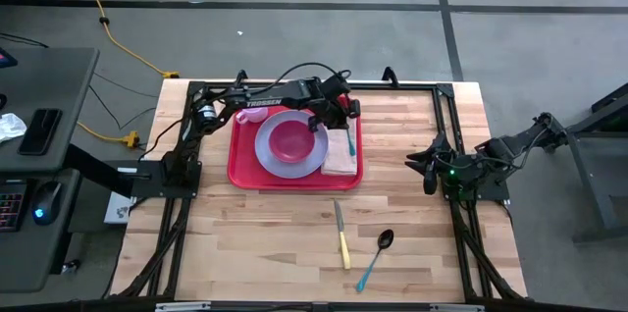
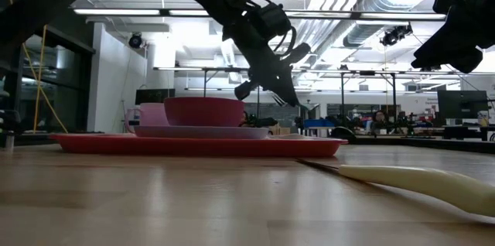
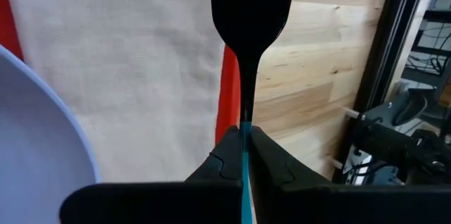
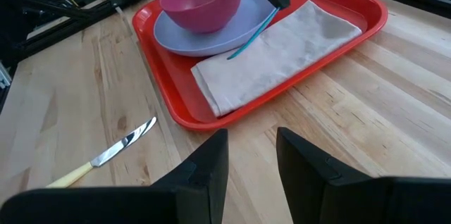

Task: Set up tray
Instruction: Put the blue fork on the white table napkin to the right of the purple plate

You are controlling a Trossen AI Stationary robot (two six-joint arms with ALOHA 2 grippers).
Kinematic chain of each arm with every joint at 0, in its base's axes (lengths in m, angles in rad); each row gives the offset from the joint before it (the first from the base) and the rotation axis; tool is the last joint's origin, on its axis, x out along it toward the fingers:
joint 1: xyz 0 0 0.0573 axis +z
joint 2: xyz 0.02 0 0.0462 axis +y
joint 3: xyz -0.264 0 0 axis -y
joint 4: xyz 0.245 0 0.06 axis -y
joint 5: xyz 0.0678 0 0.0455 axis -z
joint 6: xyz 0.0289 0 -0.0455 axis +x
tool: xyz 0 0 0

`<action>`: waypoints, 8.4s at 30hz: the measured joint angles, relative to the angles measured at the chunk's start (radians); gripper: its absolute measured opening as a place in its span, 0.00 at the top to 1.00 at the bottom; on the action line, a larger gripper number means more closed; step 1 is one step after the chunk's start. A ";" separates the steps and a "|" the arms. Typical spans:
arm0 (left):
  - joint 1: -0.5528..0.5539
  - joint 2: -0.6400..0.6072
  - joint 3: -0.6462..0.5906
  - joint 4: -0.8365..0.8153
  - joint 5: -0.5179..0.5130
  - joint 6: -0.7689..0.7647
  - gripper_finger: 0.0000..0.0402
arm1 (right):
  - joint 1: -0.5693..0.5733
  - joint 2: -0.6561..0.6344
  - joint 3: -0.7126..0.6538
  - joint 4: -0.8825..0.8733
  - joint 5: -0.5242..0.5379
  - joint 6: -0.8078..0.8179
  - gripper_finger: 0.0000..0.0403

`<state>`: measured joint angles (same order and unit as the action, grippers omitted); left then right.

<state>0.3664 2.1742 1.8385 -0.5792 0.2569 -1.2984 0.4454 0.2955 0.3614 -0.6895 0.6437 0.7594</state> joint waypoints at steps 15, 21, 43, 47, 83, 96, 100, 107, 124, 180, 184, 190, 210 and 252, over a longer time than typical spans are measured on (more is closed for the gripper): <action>0.000 0.000 0.000 0.013 0.061 0.064 0.91 | 0.000 0.000 0.000 0.000 0.000 0.001 0.75; 0.000 0.001 0.000 0.069 0.107 0.064 0.91 | 0.000 0.000 0.000 0.000 0.000 0.001 0.75; 0.000 0.001 0.001 0.144 0.089 0.065 0.91 | 0.000 0.000 0.000 0.000 -0.001 0.000 0.75; 0.000 0.001 0.001 0.143 0.061 0.064 0.91 | 0.000 0.000 0.000 0.000 -0.001 0.000 0.75; 0.015 -0.001 0.205 -0.436 -0.058 0.143 0.91 | 0.000 0.000 0.000 0.000 0.004 -0.001 0.75; -0.021 0.008 0.211 -0.405 -0.060 0.106 0.91 | 0.000 0.000 0.000 0.000 0.006 -0.001 0.75; -0.021 0.008 0.211 -0.404 -0.078 0.107 0.91 | 0.000 0.000 0.000 0.000 0.006 -0.001 0.75; -0.039 0.025 0.285 -0.384 -0.112 0.128 0.91 | 0.000 0.000 0.000 0.000 0.009 -0.001 0.75; -0.054 0.208 0.503 -0.593 -0.107 0.178 0.91 | 0.000 0.000 0.000 0.000 0.026 0.001 0.75; -0.052 0.311 0.505 -0.510 -0.063 0.134 0.91 | 0.000 0.000 0.000 0.000 0.026 0.002 0.75; -0.052 0.310 0.505 -0.512 -0.063 0.134 0.91 | 0.000 0.000 0.000 0.000 0.025 0.002 0.75; -0.051 0.310 0.505 -0.523 -0.063 0.134 0.91 | 0.000 0.000 0.000 0.000 0.021 0.002 0.75; -0.051 0.310 0.505 -0.596 -0.099 0.111 0.91 | 0.000 0.000 0.000 0.000 0.018 0.002 0.75; -0.051 0.314 0.505 -0.583 -0.064 0.115 0.91 | 0.000 0.000 0.000 0.003 0.018 0.002 0.75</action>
<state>0.3149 2.4886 2.3436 -1.1618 0.1932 -1.1831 0.4454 0.2951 0.3614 -0.6865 0.6617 0.7612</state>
